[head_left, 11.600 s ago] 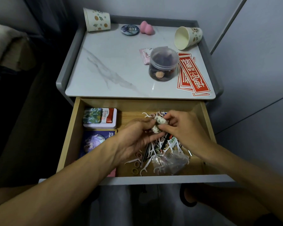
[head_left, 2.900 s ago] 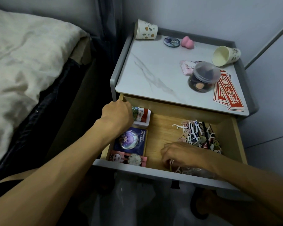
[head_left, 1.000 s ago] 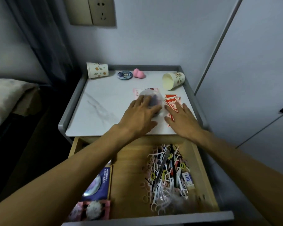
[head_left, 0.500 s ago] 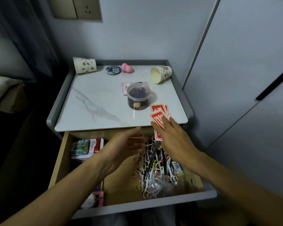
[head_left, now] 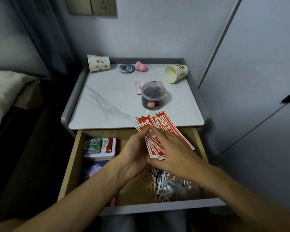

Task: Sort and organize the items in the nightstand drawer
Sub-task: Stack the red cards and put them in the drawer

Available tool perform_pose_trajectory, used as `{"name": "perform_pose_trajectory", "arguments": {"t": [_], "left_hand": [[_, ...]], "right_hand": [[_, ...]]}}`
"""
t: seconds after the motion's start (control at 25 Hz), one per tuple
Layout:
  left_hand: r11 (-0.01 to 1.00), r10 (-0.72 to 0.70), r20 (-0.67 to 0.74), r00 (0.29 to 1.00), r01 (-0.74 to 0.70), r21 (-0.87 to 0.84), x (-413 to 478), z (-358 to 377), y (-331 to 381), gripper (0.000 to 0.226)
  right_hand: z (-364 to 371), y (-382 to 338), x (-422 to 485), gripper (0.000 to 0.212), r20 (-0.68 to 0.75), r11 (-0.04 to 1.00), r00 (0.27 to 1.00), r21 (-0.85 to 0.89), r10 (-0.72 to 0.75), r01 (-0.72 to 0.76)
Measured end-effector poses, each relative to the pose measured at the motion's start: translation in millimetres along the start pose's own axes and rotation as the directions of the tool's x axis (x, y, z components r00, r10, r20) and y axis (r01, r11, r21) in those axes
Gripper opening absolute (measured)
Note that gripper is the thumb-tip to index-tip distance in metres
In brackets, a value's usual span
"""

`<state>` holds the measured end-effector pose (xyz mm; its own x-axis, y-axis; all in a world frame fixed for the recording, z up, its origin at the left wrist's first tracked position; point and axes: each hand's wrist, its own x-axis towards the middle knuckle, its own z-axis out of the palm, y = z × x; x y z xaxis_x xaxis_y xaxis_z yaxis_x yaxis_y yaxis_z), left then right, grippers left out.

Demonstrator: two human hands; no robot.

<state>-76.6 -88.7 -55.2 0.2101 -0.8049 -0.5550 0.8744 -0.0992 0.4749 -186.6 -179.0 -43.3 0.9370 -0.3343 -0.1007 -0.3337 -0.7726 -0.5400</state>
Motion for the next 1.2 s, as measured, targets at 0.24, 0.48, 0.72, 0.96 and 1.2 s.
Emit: {"name": "perform_pose_trajectory", "arguments": {"t": [0.24, 0.48, 0.72, 0.96, 1.2], "left_hand": [[0.998, 0.044, -0.088, 0.995, -0.040, 0.047, -4.3, -3.5, 0.3, 0.028], [0.982, 0.097, -0.082, 0.992, -0.082, 0.173, -16.0, -11.8, 9.4, 0.034], [0.898, 0.215, -0.087, 0.973, -0.162, 0.410, -40.8, -24.0, 22.9, 0.024], [0.785, 0.373, -0.181, 0.910, -0.205, 0.585, -60.0, -41.1, 48.6, 0.024], [0.584, 0.429, -0.120, 0.895, -0.174, 0.793, -79.1, -50.6, 74.2, 0.021]], "right_hand": [[-2.6, -4.1, 3.7, 0.080, -0.025, 0.899, 0.990, 0.422, 0.140, -0.116], [-17.1, -1.5, 16.7, 0.036, -0.182, 0.752, 0.890, 0.620, 0.418, -0.226], [-21.7, -3.9, 23.5, 0.045, -0.034, 0.516, 0.902, 0.829, 0.431, -0.215], [-21.7, -8.5, 31.7, 0.023, -0.161, 0.687, 0.914, 0.710, 0.372, -0.155], [-35.2, -3.5, 35.7, 0.021, -0.034, 0.850, 0.972, 0.493, 0.232, -0.186]]}}
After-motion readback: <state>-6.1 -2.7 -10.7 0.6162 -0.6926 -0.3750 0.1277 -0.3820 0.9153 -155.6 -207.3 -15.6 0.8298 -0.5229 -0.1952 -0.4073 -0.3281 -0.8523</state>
